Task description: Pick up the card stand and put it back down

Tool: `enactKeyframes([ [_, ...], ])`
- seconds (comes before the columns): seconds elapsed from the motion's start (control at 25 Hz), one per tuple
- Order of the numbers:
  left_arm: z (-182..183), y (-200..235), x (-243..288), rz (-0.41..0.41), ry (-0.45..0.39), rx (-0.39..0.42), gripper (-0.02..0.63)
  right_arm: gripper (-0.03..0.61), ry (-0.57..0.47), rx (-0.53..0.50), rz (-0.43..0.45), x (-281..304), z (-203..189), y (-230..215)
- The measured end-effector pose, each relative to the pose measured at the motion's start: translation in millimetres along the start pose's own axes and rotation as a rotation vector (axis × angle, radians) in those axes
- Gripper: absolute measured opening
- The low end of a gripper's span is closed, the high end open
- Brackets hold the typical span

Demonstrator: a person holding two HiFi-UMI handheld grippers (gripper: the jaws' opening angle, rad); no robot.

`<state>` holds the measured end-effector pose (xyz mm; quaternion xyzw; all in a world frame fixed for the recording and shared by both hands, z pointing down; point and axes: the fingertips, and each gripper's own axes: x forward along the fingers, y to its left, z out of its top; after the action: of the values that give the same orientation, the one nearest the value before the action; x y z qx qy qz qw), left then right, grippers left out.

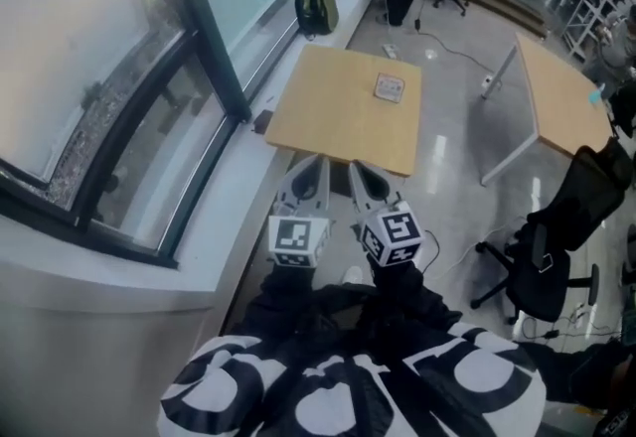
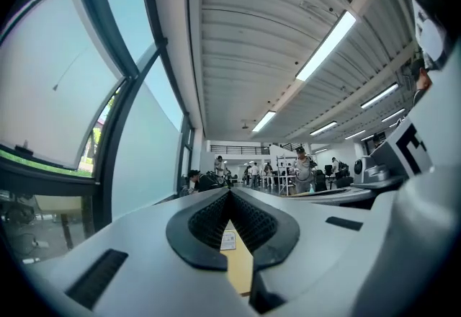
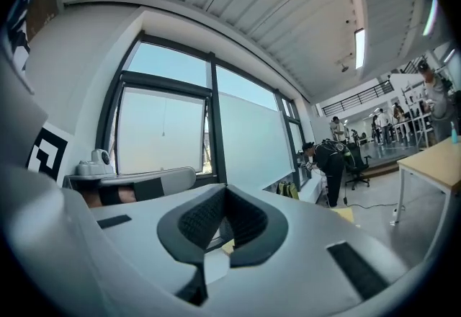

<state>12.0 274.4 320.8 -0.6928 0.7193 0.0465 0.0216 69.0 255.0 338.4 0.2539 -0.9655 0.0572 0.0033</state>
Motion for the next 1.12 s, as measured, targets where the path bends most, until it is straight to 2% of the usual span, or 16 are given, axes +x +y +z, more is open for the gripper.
enactKeyframes([
  [0.28,-19.4,-30.1,82.2,-0.064,0.020,0.014,-0.003,0.021,0.015,0.027,-0.132,3.0,-9.4,-99.3],
  [0.44,-29.3,-46.7,115.2,-0.098,0.060,0.007,-0.004,0.021,0.025,0.035,-0.162,3.0,-12.3,-128.1],
  [0.68,-45.5,-69.8,161.5,-0.196,0.090,-0.008,-0.003,0.021,0.044,0.044,-0.248,7.6,-18.9,-170.9],
  [0.92,-64.4,-64.2,214.5,-0.316,0.112,-0.033,-0.004,0.021,-0.023,0.050,-0.318,39.4,-5.4,-204.5],
  [1.12,-38.5,-20.1,267.0,-0.347,0.045,-0.044,-0.003,0.021,-0.080,0.069,-0.333,94.0,15.7,-215.9],
])
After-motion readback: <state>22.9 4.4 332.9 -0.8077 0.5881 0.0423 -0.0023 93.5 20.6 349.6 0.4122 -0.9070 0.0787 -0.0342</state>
